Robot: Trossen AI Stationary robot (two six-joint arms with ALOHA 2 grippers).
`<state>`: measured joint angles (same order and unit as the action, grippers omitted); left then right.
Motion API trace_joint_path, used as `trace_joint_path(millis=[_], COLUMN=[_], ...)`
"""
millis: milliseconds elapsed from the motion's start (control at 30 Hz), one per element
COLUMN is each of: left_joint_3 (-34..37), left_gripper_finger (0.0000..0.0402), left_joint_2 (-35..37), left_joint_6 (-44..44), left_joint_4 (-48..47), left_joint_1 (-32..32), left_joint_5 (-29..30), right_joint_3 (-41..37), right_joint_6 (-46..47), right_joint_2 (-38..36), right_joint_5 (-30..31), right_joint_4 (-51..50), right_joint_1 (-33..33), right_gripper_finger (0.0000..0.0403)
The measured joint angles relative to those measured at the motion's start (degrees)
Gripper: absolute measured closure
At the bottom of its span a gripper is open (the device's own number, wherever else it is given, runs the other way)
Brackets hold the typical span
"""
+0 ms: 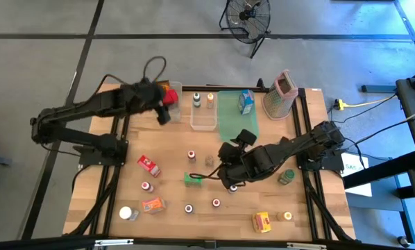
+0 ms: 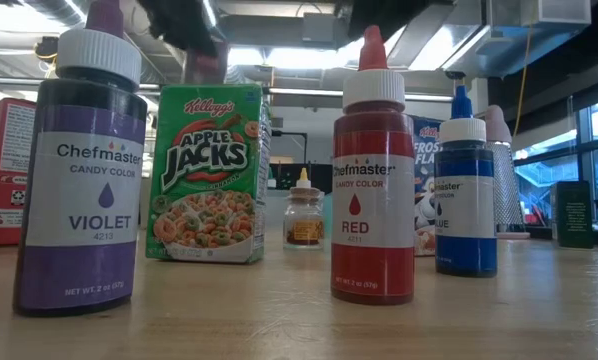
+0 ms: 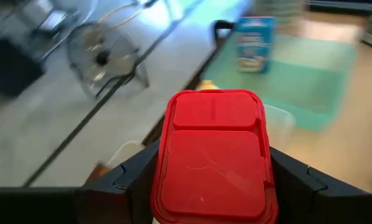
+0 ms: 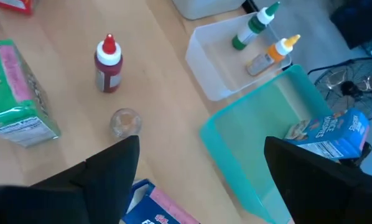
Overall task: Pick & Place Kitchen Items
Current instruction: Put the red seasoning can into the gray bin
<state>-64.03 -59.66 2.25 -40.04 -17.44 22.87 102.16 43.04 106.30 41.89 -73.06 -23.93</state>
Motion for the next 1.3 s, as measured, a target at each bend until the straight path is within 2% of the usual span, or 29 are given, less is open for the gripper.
trace_joint_path(millis=[133, 300, 500, 600, 800, 1000, 1133, 1300], left_joint_3=[0.5, 6.4, 13.2, 17.4, 25.5, 29.3, 29.3, 29.3], left_gripper_finger=[0.0184, 0.0184, 0.0184, 0.0184, 0.0184, 0.0184, 0.0184, 0.0184], left_joint_2=[-2.1, -3.1, -3.0, -3.0, -3.0, -4.8, -7.6, -11.2], left_joint_6=[1.5, 1.5, 6.8, 11.0, 15.9, 19.6, 19.4, 15.9], left_joint_4=[2.8, 10.7, 19.6, 26.4, 38.1, 46.1, 46.6, 46.4], left_joint_1=[-6.5, -11.8, -16.5, -17.2, -17.3, -16.2, -15.6, -15.6], left_joint_5=[-4.0, -11.6, -11.9, -9.9, 1.4, 2.7, 5.5, 6.2], right_joint_3=[-1.5, -3.7, -5.3, -6.0, -6.7, -6.7, -6.7, -6.7], right_joint_6=[1.8, 3.5, 4.4, 4.4, 4.3, 4.3, 4.1, 4.1], right_joint_2=[0.0, 0.0, 0.0, 0.0, 0.0, 0.0, 0.0, 0.0], right_joint_5=[2.4, 4.4, 6.1, 6.1, 7.2, 8.2, 8.2, 8.2], right_joint_4=[0.0, 0.0, 0.2, 0.4, 0.9, 0.9, 0.9, 0.9], right_joint_1=[-1.4, -3.2, -4.3, -4.3, -4.3, -4.3, -4.3, -4.3], right_gripper_finger=[0.0055, 0.0055, 0.0055, 0.0055, 0.0055, 0.0055, 0.0055, 0.0055])
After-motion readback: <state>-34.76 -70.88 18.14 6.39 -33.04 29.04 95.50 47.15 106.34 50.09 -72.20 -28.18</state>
